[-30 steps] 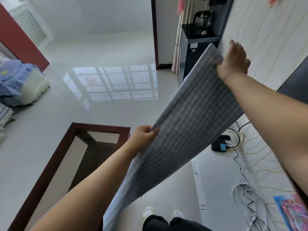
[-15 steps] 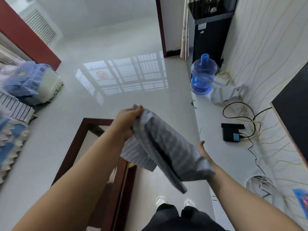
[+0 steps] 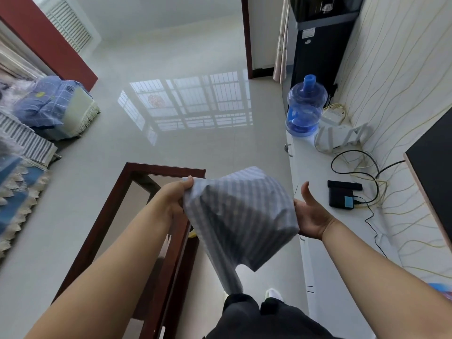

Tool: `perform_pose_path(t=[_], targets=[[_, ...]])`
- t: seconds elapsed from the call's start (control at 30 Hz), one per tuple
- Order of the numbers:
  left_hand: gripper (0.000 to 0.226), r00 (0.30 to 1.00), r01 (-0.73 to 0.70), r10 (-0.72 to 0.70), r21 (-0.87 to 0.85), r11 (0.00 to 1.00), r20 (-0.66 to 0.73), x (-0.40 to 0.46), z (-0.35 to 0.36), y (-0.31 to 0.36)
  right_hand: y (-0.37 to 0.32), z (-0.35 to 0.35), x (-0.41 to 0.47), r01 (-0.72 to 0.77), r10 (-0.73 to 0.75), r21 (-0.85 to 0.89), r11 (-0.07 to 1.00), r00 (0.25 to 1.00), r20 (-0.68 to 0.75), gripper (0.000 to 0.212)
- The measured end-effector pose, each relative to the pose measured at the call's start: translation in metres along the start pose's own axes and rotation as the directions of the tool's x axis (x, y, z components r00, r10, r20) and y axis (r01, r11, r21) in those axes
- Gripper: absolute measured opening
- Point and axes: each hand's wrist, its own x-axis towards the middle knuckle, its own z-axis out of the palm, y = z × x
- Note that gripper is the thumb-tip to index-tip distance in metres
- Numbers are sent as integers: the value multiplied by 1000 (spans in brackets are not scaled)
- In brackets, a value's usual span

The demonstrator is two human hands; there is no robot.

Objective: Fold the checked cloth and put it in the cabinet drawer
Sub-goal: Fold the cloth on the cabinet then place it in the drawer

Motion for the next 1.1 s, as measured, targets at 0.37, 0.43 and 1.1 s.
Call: perform_pose_path(t=[0.37, 0.43, 1.1], targets=[[28, 992, 125, -126, -23, 992, -16, 21, -12, -37, 3, -3, 15, -141, -75, -599, 789, 945, -320, 45], [29, 989, 147, -147, -34, 989, -20, 28, -20, -41, 6, 4, 20, -41, -171, -564, 825, 933, -318, 27], [35, 932, 342, -356, 150, 928, 74, 101, -55, -70, 69, 37, 54, -27, -582, -792, 610, 663, -471, 34]])
